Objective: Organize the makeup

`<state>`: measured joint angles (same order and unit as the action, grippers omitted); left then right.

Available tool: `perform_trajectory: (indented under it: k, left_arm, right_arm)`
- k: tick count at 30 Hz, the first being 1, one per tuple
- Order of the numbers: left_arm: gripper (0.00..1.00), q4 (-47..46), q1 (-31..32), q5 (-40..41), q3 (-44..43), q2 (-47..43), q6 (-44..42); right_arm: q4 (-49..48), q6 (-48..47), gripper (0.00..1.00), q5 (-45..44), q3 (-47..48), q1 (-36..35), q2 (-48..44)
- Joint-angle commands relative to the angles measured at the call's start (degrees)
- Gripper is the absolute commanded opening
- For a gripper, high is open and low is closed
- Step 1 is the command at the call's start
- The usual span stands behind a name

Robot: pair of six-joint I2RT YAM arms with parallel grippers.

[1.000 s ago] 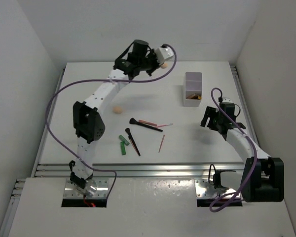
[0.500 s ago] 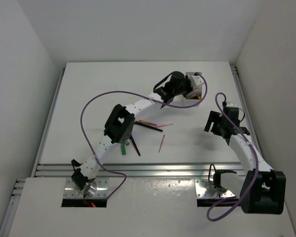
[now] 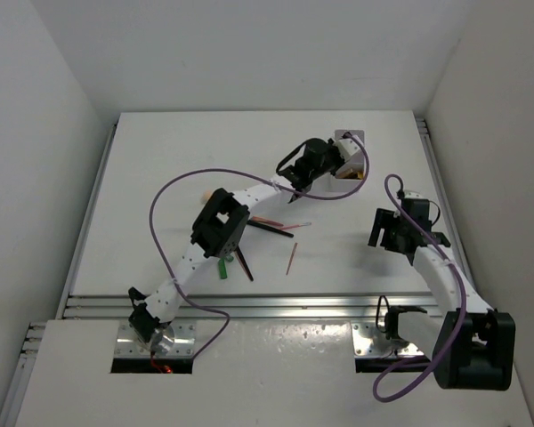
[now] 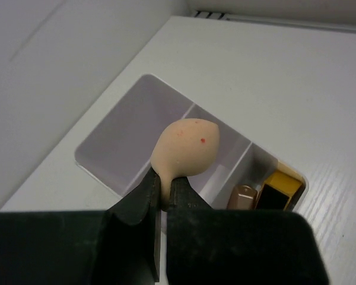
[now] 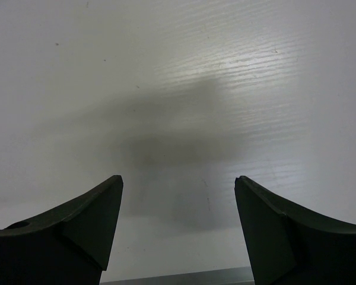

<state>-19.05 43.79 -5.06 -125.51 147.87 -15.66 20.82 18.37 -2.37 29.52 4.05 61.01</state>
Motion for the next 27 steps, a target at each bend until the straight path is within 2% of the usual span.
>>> perform_trajectory:
  k: [1, 8, 10, 11, 15, 24, 27]
  left_arm:
    - [0.0, -4.33, 0.07, -0.3, 0.53, 1.63, 2.56]
    - [0.0, -4.33, 0.07, -0.3, 1.68, 2.16, 3.09]
    - [0.12, -4.33, 0.07, -0.3, 1.68, 2.16, 3.62]
    - [0.26, -4.33, 0.07, -0.3, 1.68, 2.16, 3.62]
    - [0.53, -3.63, 0.07, -0.3, 1.68, 2.16, 3.62]
    - [0.63, 1.55, 0.07, -2.76, -1.84, 1.1, 4.15]
    - [0.63, 3.13, 0.07, -3.28, -3.68, -0.04, 4.15]
  right_arm:
    - [0.01, -1.85, 0.77, 0.0, 0.01, 0.16, -1.07]
    - [-1.04, -2.37, 0.77, 1.4, -0.07, 0.16, -0.11]
    - [-0.87, -2.46, 0.78, 1.4, -0.25, 0.16, -0.46]
    - [-1.04, -2.72, 0.78, 1.23, -0.34, 0.25, -0.63]
    - [-1.22, -3.08, 0.78, 1.4, -0.34, 0.16, -1.07]
    - [-2.36, -3.61, 0.78, 2.02, -0.34, 0.17, -1.42]
    - [-2.97, -3.6, 0.78, 2.02, -0.95, 0.16, -1.86]
